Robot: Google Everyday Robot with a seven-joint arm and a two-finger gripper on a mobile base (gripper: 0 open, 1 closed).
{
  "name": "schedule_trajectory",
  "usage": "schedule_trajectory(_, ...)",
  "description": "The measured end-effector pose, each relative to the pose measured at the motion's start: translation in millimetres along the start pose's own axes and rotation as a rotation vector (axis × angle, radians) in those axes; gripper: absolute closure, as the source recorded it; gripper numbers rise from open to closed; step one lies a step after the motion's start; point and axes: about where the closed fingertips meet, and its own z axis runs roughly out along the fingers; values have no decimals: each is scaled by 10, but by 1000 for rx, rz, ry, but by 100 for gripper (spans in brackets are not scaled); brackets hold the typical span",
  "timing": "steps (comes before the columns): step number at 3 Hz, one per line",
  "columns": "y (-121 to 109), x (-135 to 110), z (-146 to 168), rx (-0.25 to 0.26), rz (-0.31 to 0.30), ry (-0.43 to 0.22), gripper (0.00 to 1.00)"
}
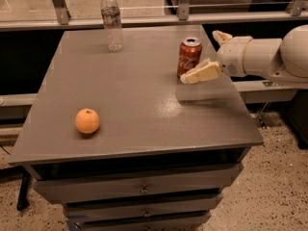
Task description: Move coke can near orange
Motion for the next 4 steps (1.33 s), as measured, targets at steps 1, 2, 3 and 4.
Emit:
schedule_trajectory(1,-157,100,198,26,63,-55,0)
schedule_trajectory(2,-208,184,359,20,144,-82,0)
schedule_trajectory(3,-167,228,441,-21,231,-81,16)
schedule_trajectory(4,-38,202,437,-89,321,-94,40)
